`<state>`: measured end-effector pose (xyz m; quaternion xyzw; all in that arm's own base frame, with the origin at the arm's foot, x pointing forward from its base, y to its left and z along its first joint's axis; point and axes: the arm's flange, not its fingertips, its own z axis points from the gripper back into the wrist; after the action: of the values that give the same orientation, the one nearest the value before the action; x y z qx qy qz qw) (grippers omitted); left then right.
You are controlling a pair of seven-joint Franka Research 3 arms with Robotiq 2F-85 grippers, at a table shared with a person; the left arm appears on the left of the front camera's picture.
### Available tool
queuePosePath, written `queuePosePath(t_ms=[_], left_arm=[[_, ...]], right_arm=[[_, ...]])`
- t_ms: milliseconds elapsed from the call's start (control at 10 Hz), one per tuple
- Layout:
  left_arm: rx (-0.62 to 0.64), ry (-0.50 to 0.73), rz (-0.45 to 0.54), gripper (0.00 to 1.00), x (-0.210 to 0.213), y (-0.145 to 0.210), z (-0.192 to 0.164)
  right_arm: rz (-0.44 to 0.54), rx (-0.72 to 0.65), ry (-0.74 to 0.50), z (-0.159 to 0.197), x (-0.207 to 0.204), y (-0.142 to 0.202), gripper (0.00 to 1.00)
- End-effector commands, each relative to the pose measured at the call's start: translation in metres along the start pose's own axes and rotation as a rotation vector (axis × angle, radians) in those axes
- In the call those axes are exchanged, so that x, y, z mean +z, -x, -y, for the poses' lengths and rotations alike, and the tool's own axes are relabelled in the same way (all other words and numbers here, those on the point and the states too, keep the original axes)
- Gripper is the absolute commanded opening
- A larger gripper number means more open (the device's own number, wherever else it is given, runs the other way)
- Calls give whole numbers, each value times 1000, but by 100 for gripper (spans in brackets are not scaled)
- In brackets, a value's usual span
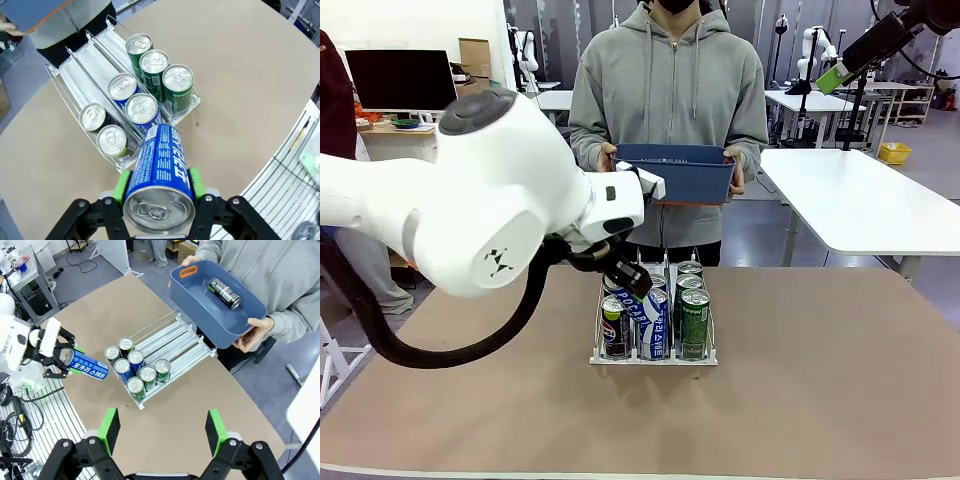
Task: Fill the beverage cans into the dispenser.
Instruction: Place the picked Ionic drink in the line of the Automatic Can Dispenser with the same cans.
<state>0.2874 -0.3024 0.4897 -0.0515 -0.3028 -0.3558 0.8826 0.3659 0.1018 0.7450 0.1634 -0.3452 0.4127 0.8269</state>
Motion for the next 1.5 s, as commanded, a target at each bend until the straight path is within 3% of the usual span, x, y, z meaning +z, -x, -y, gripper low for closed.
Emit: queuePosePath(t_ms=[0,100,200,500,1000,1400], left_arm=[[-63,1,3,57,-16,-5,-6],[-105,50,-55,57,-13,-6,-9],[-25,-2,-14,57,-12,1,-1],[-45,13,-40,57,-22,2,-3],[-28,-119,-51,57,-58,-8,8],[-33,-81,-104,57,-76,-18,9]], right_arm=[[-5,-1,-7,0,1,1,91],[-5,-1,-7,0,1,1,91],[-5,-1,-7,0,1,1,91],[-5,-1,-7,0,1,1,91],[-5,-1,-7,0,1,1,91],[-5,-1,-7,0,1,1,91]])
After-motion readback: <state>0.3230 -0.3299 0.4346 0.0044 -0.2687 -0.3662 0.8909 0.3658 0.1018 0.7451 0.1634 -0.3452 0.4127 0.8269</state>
